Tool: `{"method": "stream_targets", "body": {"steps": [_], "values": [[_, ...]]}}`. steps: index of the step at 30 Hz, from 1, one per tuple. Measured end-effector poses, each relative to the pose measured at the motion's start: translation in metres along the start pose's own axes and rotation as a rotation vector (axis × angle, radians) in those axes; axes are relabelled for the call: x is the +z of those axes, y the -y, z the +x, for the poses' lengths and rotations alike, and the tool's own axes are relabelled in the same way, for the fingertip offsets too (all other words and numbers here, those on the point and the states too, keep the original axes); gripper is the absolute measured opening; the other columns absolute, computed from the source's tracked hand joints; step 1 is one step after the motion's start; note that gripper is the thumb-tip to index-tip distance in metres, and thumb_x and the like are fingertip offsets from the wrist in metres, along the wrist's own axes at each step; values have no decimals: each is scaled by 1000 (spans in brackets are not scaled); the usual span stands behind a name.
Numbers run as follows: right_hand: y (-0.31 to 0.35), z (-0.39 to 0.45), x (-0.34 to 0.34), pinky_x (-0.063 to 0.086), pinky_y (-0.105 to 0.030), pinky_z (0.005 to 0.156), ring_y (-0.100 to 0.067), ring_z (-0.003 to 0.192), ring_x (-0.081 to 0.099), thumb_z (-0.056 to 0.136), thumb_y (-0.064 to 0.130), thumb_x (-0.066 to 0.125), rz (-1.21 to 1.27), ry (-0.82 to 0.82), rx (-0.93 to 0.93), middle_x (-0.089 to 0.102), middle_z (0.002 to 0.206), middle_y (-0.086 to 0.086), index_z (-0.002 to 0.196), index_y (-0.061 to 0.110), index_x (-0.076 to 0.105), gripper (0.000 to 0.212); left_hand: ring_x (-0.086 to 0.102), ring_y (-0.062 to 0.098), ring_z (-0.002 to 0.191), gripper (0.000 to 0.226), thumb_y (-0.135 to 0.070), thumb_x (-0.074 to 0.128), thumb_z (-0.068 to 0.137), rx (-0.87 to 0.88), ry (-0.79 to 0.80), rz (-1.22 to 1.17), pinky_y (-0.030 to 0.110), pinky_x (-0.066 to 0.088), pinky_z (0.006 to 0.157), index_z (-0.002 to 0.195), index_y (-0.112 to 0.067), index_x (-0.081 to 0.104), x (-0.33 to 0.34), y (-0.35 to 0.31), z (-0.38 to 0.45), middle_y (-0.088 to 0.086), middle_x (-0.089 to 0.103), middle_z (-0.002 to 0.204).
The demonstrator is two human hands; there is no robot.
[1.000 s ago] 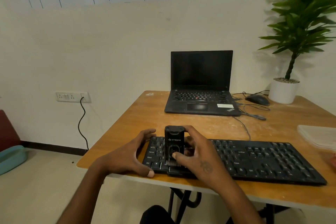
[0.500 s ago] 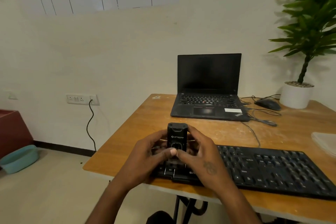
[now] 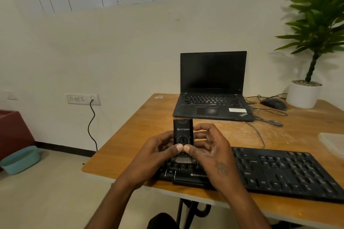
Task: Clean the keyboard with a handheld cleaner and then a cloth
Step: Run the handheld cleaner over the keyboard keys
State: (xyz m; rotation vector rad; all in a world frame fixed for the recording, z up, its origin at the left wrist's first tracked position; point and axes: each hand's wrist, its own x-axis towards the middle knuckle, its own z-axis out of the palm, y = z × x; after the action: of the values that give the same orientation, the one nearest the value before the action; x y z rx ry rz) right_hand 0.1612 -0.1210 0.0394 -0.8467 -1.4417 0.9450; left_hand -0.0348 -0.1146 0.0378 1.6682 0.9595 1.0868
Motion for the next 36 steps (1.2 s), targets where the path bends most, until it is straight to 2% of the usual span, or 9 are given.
{"method": "stream_targets", "body": {"steps": [3,6,11,17,20,22,26,30,36], "values": [[-1,-2,2,62,-33,75,-13,98,72,82,8,79,32,-15,12,71,107,10,117,29,60,45,72,24,117,38,-20,64,101,-11,-6,11,38,60,96,139,-16,63,1,1,1,7,75,125],[-2,-3,5,60,-25,73,-9,98,71,82,7,79,40,-29,24,72,107,13,117,29,62,45,73,32,109,38,-25,71,99,-6,-41,108,53,61,94,137,-21,64,-1,4,4,14,74,117],[-6,-3,5,60,-27,77,-8,103,70,85,6,76,38,-42,39,71,116,5,120,32,62,46,74,36,100,44,-30,80,92,-19,-68,192,60,61,89,133,-24,66,-1,4,12,15,76,111],[0,-5,0,57,-32,93,-1,116,62,93,3,64,-40,15,29,68,124,8,128,33,59,47,74,9,102,41,-24,86,87,16,-41,379,27,61,89,124,-29,69,-2,-7,22,-9,78,110],[12,-3,-13,54,-37,101,-1,121,59,95,17,65,-124,77,36,64,131,9,132,36,56,43,73,12,107,43,-20,86,86,33,-35,361,27,60,91,126,-25,70,-8,-9,26,-7,78,113],[22,-1,-38,46,-37,107,-1,128,51,85,46,69,-336,120,38,55,140,15,137,45,49,55,71,11,110,43,-20,86,87,30,-39,387,32,59,95,127,-27,71,-16,-6,27,-8,77,115],[36,-7,-130,33,-44,111,-11,142,26,42,93,67,-862,264,228,26,155,21,144,64,14,119,71,11,109,35,-18,82,90,24,-53,380,26,53,94,123,-25,71,-31,0,26,-6,77,116],[23,-11,-219,30,-46,117,-19,141,25,26,91,77,-1151,445,411,14,162,9,137,72,-14,145,71,12,109,36,-17,80,92,32,-78,356,21,52,94,126,-20,69,-38,1,32,-4,77,117],[-3,-18,-252,30,-43,118,-14,140,26,28,88,80,-1085,513,423,12,153,21,138,70,-13,146,71,11,107,33,-15,80,92,-3,-27,375,16,51,88,122,-23,70,-30,7,39,-5,77,116]]}}
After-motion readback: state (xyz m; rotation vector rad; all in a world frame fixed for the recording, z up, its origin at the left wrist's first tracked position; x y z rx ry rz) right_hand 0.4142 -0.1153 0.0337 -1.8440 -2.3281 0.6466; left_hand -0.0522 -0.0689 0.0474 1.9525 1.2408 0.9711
